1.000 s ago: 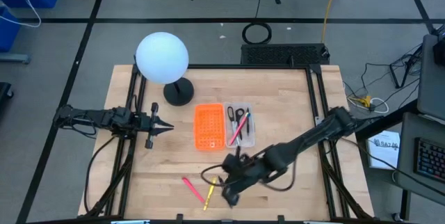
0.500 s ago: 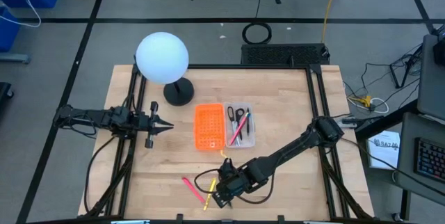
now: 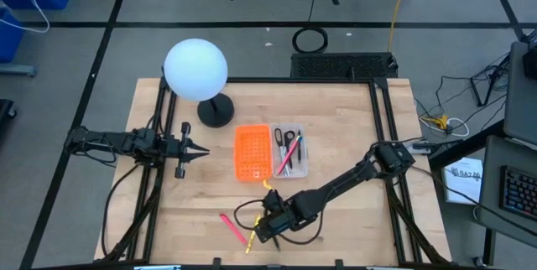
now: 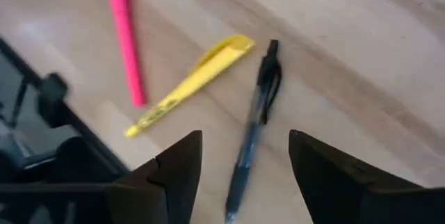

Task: Pick & place school supplies into a supply box
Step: Put the black pen into the orange supply box

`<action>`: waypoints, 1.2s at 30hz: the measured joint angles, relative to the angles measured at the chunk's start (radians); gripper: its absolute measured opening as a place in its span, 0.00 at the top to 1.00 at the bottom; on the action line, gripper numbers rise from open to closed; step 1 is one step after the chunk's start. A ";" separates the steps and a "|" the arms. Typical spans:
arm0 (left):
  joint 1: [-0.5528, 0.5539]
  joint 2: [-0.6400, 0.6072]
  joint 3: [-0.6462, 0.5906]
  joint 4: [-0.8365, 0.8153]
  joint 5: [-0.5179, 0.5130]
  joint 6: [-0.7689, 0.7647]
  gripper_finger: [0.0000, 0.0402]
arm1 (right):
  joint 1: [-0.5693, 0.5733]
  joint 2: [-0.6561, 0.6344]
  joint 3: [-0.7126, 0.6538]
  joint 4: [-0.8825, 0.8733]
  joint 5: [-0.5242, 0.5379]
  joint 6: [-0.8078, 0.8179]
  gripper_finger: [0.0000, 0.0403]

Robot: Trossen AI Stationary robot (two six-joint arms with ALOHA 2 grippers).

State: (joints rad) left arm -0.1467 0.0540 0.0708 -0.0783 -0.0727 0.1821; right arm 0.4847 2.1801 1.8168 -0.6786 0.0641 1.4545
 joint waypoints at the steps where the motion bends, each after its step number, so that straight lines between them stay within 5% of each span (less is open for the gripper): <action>1: 0.000 0.000 0.000 -0.002 0.000 -0.001 0.88 | 0.000 0.012 0.000 0.022 -0.014 0.006 0.49; 14: 0.000 0.000 0.000 -0.012 0.000 -0.011 0.88 | 0.007 0.120 0.007 0.038 -0.140 0.029 0.50; 36: 0.000 0.000 0.001 -0.040 -0.006 -0.036 0.88 | 0.005 0.227 0.011 -0.195 -0.079 0.002 0.58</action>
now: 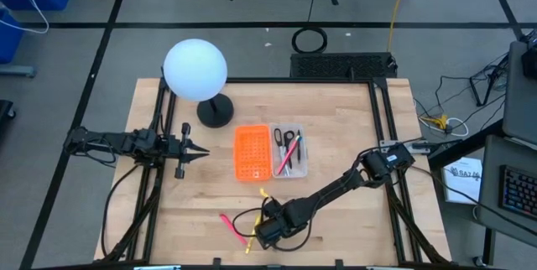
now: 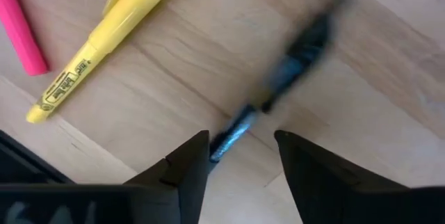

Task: Pick & place school supplies into a supply box
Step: Put the black pen into the orange supply box

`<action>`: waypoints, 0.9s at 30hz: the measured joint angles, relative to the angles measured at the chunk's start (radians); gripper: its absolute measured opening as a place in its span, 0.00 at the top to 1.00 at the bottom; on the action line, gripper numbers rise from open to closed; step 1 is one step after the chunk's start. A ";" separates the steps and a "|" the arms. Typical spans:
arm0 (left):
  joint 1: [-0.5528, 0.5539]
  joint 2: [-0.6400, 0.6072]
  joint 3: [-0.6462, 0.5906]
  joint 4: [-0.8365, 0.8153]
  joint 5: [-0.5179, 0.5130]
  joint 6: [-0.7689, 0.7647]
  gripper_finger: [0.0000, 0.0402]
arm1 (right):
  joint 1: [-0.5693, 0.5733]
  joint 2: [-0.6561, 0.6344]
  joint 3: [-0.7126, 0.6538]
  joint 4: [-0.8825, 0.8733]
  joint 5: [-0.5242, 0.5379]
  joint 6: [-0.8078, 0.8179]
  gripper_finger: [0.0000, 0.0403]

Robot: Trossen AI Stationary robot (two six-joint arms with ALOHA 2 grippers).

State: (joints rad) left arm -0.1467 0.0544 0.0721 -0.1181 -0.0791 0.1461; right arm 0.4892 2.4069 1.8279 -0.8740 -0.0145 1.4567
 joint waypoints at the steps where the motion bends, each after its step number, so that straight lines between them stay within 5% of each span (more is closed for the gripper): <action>1: 0.000 0.000 0.000 -0.001 0.000 -0.003 0.88 | 0.001 0.000 -0.002 0.028 0.004 -0.005 0.59; 5: 0.000 0.000 0.000 -0.020 0.000 -0.023 0.88 | -0.003 0.003 -0.003 0.105 0.014 -0.010 0.63; 10: 0.000 0.000 0.000 -0.020 0.001 -0.052 0.88 | -0.002 0.002 -0.001 -0.035 -0.039 -0.020 0.67; 27: 0.000 0.000 0.000 -0.021 0.001 -0.051 0.88 | 0.000 0.002 0.003 -0.092 -0.041 -0.286 0.71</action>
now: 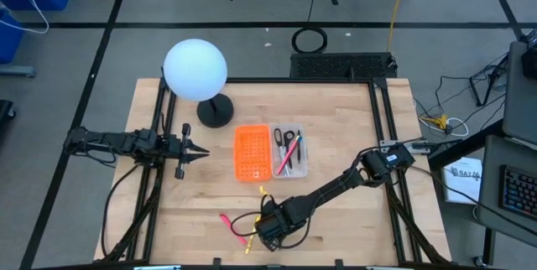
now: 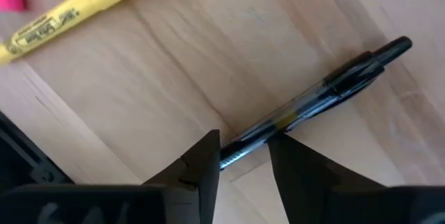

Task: Pick & place school supplies into a supply box
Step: Put the black pen into the orange supply box

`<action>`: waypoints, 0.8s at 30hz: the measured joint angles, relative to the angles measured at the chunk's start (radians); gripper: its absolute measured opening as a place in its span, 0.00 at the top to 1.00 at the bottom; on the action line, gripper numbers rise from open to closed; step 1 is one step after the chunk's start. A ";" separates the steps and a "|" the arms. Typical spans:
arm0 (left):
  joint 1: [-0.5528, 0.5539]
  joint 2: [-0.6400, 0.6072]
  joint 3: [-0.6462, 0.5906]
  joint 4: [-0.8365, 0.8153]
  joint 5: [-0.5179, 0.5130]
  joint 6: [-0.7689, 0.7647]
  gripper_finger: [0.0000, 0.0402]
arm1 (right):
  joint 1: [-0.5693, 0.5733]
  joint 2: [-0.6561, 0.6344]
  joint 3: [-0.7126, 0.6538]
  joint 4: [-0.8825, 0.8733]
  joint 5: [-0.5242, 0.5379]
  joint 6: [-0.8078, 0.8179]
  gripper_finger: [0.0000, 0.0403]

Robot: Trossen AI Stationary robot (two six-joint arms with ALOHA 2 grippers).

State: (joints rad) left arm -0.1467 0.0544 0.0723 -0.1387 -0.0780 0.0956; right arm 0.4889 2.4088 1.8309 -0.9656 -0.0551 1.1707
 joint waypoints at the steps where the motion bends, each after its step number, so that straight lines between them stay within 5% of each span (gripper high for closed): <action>1: 0.000 0.000 0.000 0.000 0.000 0.000 0.88 | 0.000 0.000 0.000 0.001 0.000 -0.015 0.71; 10: 0.000 0.000 0.000 0.000 0.000 0.000 0.88 | 0.008 -0.002 -0.015 0.012 0.006 -0.156 0.71; 18: 0.000 0.000 0.000 0.000 0.000 -0.004 0.88 | -0.007 -0.002 -0.023 0.093 -0.002 0.148 0.72; 24: 0.000 0.000 0.000 0.000 0.001 -0.005 0.88 | -0.009 -0.004 -0.043 0.097 -0.021 0.199 0.72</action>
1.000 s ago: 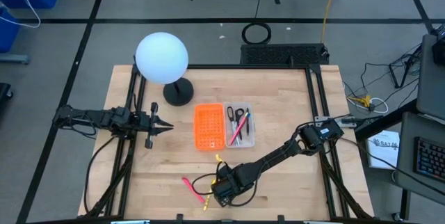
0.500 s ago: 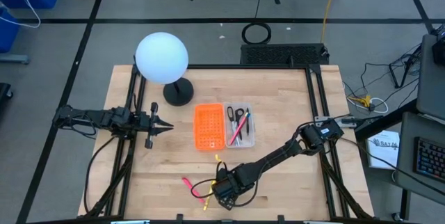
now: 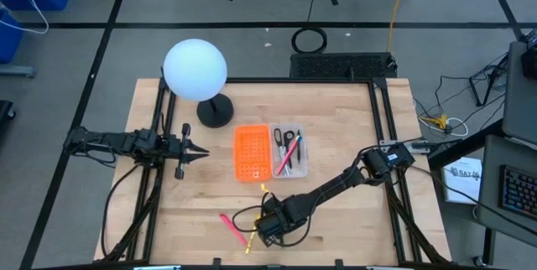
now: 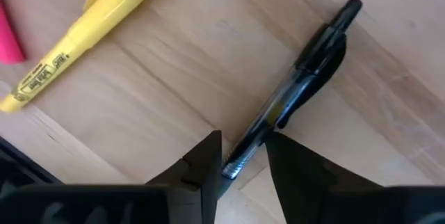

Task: Pick & place school supplies into a supply box
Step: Put the black pen into the orange supply box

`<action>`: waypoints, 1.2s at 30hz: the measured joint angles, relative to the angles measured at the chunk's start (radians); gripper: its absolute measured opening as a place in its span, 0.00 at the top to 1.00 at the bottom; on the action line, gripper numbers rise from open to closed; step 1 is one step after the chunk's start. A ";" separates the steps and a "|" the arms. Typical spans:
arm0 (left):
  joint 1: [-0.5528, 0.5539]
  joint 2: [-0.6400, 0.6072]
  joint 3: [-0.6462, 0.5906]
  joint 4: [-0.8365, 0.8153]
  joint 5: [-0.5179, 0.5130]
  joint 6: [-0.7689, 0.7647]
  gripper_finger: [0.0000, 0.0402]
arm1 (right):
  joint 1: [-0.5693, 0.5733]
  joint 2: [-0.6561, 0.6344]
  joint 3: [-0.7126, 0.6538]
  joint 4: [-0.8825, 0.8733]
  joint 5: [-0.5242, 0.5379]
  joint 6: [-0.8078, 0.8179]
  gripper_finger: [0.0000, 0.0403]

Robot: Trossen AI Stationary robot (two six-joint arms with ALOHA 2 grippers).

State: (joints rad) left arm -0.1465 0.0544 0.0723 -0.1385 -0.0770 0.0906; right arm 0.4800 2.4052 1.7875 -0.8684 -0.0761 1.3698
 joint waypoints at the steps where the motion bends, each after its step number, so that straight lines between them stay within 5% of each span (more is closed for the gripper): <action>1: 0.000 0.000 0.000 0.000 0.001 0.000 0.88 | 0.000 -0.002 -0.004 0.000 -0.001 0.006 0.73; 9: 0.000 0.000 0.000 0.000 0.013 -0.008 0.88 | -0.004 -0.005 -0.015 0.005 -0.004 -0.031 0.95; 16: 0.000 0.000 0.000 0.000 0.013 -0.008 0.88 | -0.015 -0.043 -0.027 0.000 0.003 -0.091 0.95; 27: 0.000 0.000 0.000 -0.001 0.016 -0.018 0.88 | -0.013 -0.244 -0.041 -0.023 0.245 -0.098 0.95; 36: 0.000 0.000 0.000 -0.003 0.025 -0.018 0.88 | 0.002 -0.367 -0.037 0.071 0.285 -0.081 0.95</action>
State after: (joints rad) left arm -0.1467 0.0540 0.0723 -0.1417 -0.0520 0.0723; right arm 0.4816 2.0383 1.7508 -0.7973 0.2086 1.2887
